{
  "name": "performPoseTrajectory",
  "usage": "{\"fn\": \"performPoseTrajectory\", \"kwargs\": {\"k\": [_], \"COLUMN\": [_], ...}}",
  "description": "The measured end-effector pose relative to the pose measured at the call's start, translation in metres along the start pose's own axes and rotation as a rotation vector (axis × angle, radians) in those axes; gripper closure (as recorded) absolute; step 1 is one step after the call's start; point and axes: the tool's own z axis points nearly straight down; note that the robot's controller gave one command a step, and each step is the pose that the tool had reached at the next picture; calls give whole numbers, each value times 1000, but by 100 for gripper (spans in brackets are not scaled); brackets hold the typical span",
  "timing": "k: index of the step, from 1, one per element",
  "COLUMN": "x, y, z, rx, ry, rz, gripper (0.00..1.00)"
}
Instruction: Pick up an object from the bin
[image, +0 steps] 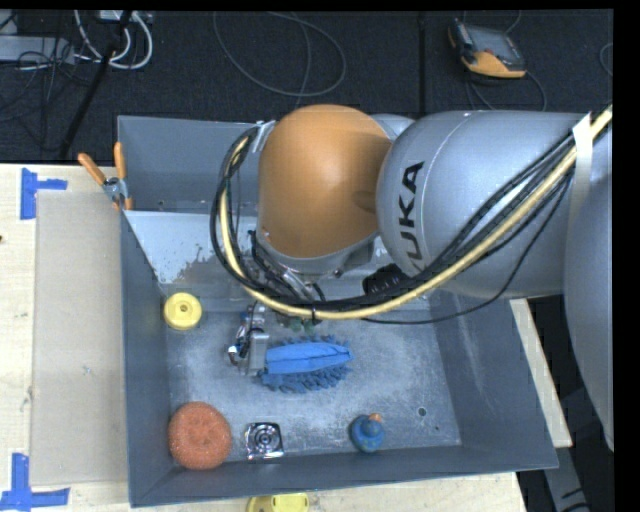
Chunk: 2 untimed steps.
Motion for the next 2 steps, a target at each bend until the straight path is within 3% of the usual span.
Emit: {"fn": "performPoseTrajectory", "kwargs": {"k": [1,2], "x": [-2,-29], "y": [-1,-27], "z": [-5,35], "rx": [-1,-3], "ry": [-7,-13], "rz": [4,-55], "gripper": [0,0]}}
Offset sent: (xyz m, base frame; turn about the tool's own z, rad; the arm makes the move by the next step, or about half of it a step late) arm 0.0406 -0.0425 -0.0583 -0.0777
